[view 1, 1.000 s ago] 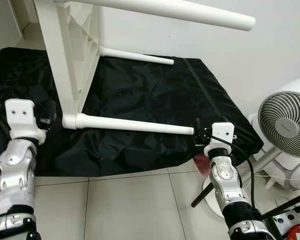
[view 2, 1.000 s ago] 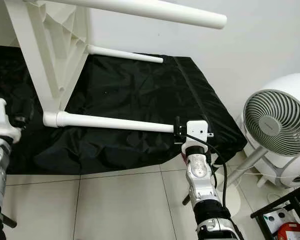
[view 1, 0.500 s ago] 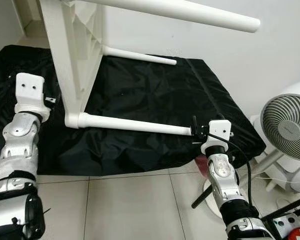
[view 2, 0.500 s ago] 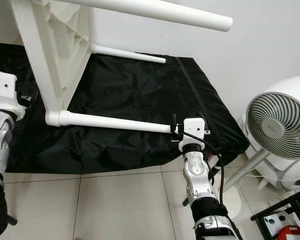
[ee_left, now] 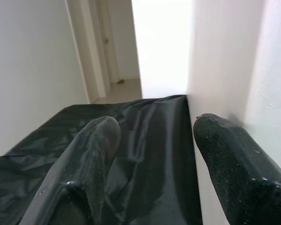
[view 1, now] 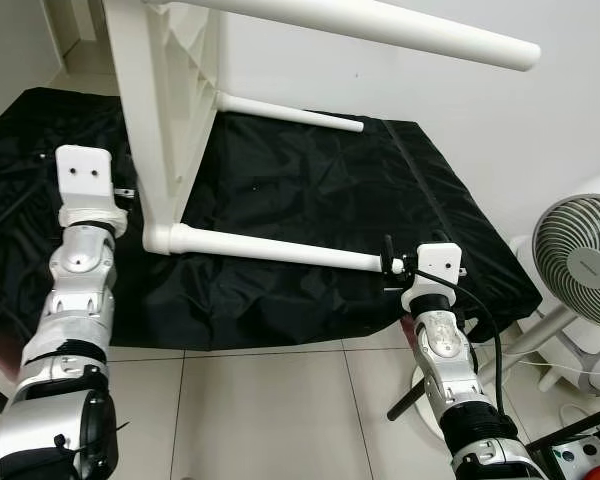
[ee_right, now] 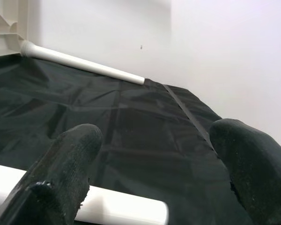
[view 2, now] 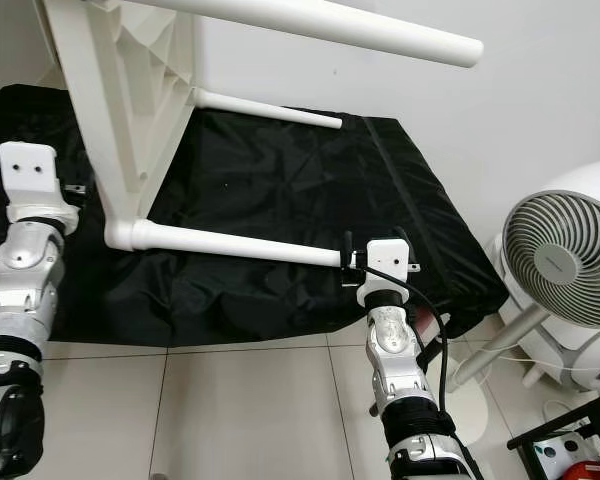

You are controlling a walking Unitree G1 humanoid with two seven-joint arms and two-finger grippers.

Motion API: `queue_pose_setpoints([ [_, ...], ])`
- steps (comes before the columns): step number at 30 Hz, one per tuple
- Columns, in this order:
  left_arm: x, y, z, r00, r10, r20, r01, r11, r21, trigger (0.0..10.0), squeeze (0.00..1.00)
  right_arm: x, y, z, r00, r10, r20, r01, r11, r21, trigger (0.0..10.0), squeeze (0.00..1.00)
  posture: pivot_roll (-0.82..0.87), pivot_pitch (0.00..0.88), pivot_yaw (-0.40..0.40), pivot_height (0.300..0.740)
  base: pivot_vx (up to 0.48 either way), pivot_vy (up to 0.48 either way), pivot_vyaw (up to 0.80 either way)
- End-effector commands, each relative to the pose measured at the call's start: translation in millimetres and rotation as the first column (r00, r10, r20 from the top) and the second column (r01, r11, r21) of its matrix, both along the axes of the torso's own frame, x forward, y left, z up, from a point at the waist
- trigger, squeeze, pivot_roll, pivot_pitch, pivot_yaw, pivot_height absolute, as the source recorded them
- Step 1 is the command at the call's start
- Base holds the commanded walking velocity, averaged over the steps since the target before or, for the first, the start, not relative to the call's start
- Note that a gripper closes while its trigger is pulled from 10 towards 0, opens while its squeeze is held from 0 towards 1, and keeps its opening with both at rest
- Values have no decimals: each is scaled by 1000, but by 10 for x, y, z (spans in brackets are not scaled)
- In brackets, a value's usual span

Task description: Building children table

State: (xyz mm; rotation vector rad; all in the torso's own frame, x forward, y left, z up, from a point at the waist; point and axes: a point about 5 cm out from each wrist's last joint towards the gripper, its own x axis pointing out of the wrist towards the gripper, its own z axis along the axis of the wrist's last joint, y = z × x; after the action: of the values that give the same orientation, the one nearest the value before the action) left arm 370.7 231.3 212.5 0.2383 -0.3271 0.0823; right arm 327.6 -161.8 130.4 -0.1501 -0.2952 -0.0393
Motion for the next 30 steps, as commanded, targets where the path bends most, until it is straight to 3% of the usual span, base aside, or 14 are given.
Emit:
queue_pose_setpoints([
  [1,7,-233,4,989,-150,-1,150,987,56,10000,0,14,1,-3,1000,4,-8,-4,1000,-2,10000,0,-9,0,-101,740,0,0,0],
  [11,-15,-478,-16,967,-254,-1,254,965,63,10000,0,13,9,-10,1000,12,-11,-12,1000,-4,10000,0,-6,0,-100,740,0,0,0],
  [20,-8,-416,-57,974,-223,-26,225,970,88,10000,0,17,12,-10,1000,12,-13,-12,1000,3,10000,0,-5,0,-100,740,0,0,0],
  [27,-74,-197,-102,981,-185,-56,191,974,122,10000,0,1,1,-30,1000,19,-20,-19,1000,3,10000,0,9,15,-116,740,0,0,0],
  [29,-171,-101,-217,957,-254,-140,266,961,77,10000,0,7,-1,-19,999,26,-19,-26,1000,-2,10000,0,8,17,-119,740,0,0,0],
  [30,-171,-101,-217,957,-254,-140,266,961,77,10000,0,7,-1,-19,999,26,-19,-26,1000,-2,10000,0,8,17,-119,740,0,0,0],
])
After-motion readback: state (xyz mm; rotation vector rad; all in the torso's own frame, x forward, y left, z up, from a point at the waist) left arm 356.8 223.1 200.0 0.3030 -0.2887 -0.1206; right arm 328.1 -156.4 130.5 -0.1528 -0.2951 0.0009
